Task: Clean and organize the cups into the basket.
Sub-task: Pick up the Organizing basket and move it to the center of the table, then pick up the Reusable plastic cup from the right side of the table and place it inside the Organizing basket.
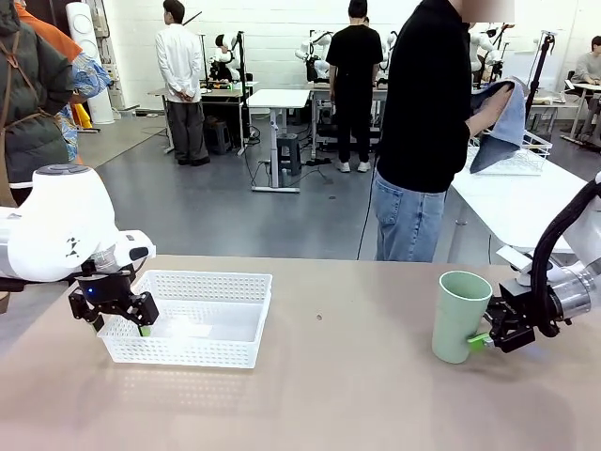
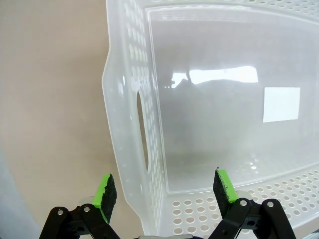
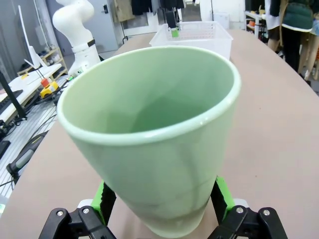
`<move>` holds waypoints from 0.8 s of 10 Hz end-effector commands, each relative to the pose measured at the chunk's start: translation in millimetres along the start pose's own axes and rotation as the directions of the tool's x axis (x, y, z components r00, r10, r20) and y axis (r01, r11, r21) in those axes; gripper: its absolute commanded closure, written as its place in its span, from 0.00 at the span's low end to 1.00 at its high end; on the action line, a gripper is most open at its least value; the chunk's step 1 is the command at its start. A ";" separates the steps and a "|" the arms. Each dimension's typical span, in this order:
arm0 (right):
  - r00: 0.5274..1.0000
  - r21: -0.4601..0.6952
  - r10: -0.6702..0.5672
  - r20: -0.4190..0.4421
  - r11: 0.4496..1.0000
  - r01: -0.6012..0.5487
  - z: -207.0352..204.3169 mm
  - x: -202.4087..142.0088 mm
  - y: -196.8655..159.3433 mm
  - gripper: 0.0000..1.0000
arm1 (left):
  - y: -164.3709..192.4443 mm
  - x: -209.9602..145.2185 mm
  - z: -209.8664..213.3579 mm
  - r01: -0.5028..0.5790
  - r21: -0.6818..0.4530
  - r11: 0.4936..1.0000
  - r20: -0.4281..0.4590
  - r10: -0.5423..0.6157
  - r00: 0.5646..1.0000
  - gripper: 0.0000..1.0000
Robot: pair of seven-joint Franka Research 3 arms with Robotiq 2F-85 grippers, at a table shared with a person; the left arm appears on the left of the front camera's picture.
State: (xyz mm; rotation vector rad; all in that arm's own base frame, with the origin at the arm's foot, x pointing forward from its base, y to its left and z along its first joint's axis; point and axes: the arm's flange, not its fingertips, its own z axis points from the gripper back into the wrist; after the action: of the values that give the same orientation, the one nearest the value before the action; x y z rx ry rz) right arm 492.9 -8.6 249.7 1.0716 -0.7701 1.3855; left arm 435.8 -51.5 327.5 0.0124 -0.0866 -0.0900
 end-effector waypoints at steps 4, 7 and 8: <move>1.000 -0.004 -0.029 -0.004 1.000 0.029 -21.4 7.7 -19.6 0.00 | -9.9 6.8 -5.8 -0.004 0.049 0.999 -0.036 0.006 0.999 0.00; 0.999 0.010 -0.031 -0.006 0.999 0.031 -26.3 8.9 -21.0 0.00 | -10.2 6.5 -6.9 0.000 0.048 0.999 -0.048 0.003 0.999 0.00; 1.000 0.011 -0.029 -0.006 1.000 0.029 -26.8 9.0 -21.0 0.00 | -10.6 6.6 -7.2 -0.001 0.047 0.999 -0.051 0.003 0.999 0.00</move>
State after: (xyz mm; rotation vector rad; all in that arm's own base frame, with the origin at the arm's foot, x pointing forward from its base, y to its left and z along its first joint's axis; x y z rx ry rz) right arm 502.0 15.9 245.4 1.0883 -0.7394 1.3947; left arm 437.3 -55.7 320.7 0.0285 -0.0489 -0.1071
